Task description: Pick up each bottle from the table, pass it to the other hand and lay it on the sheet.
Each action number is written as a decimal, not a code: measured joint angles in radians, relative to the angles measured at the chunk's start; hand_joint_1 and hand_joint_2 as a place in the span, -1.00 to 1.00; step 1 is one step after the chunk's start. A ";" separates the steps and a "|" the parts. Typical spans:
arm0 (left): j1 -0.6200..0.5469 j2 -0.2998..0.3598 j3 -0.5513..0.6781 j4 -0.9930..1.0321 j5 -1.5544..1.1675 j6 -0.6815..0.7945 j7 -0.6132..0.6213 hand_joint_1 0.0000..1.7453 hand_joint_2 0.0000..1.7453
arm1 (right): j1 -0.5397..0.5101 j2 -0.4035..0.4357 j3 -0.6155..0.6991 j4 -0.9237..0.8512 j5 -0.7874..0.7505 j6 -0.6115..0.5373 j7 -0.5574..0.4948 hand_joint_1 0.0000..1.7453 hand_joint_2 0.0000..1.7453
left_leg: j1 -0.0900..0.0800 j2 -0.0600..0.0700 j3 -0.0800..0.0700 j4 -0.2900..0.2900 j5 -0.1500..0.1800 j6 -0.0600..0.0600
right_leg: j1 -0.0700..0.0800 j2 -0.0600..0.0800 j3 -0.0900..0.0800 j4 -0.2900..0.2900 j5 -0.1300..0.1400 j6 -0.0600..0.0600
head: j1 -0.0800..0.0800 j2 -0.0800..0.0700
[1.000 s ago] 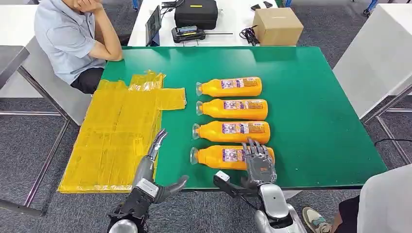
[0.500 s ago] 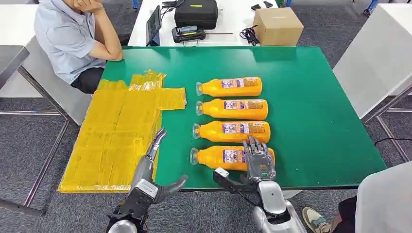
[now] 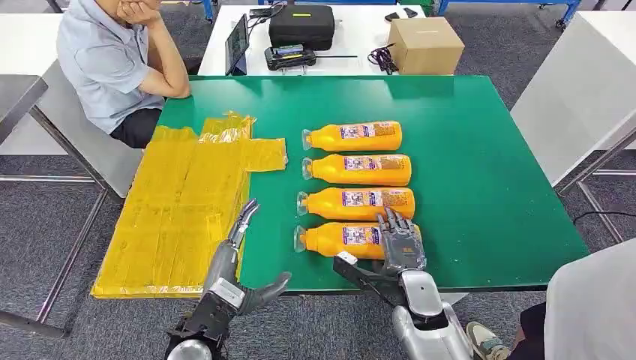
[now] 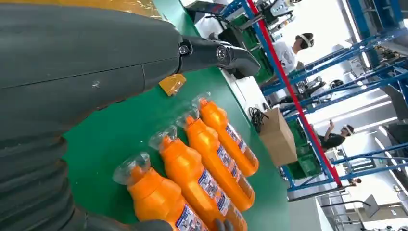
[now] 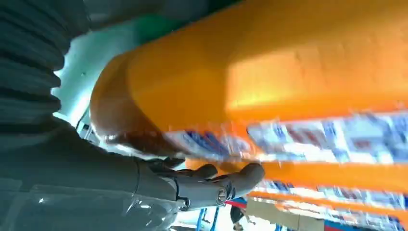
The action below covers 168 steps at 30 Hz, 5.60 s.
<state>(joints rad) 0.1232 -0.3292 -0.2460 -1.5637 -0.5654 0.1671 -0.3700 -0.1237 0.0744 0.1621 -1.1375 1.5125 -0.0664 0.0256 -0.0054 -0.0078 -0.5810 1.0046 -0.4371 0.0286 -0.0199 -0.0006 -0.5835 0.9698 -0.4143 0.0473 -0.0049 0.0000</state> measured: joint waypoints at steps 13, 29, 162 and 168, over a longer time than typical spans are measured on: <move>-0.001 0.000 0.000 0.001 0.000 -0.003 -0.008 -1.00 1.00 | -0.010 -0.003 -0.037 0.037 -0.008 -0.003 -0.038 1.00 1.00 | 0.001 0.000 0.006 0.000 -0.002 -0.001 | 0.001 0.000 0.005 0.000 -0.002 0.000 | 0.000 0.000; -0.028 0.000 0.000 0.057 0.168 -0.017 -0.018 -1.00 1.00 | 0.057 -0.061 -0.058 0.011 -0.608 0.067 -0.363 1.00 1.00 | 0.003 0.013 0.033 0.000 -0.018 -0.002 | 0.004 0.014 0.028 -0.002 -0.009 -0.004 | 0.001 0.000; -0.200 0.000 0.103 0.076 -0.543 0.160 0.124 1.00 1.00 | 0.049 0.208 0.110 -0.022 -0.890 0.076 -0.471 -1.00 1.00 | 0.009 0.004 0.013 0.001 -0.020 -0.007 | 0.009 0.006 0.024 0.002 -0.017 -0.006 | 0.001 0.000; -0.278 0.049 0.141 0.159 -0.778 0.225 0.206 1.00 1.00 | 0.026 0.210 0.104 -0.004 -0.917 0.079 -0.499 -1.00 1.00 | 0.009 0.004 0.014 0.001 -0.019 -0.007 | 0.009 0.006 0.025 0.002 -0.017 -0.006 | 0.001 0.000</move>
<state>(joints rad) -0.1543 -0.2804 -0.1049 -1.4045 -1.3436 0.3922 -0.1640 -0.0979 0.2846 0.2663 -1.1414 0.5951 0.0130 -0.4738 0.0037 -0.0038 -0.5674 1.0055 -0.4564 0.0212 -0.0110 0.0055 -0.5589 0.9722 -0.4312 0.0415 -0.0042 0.0000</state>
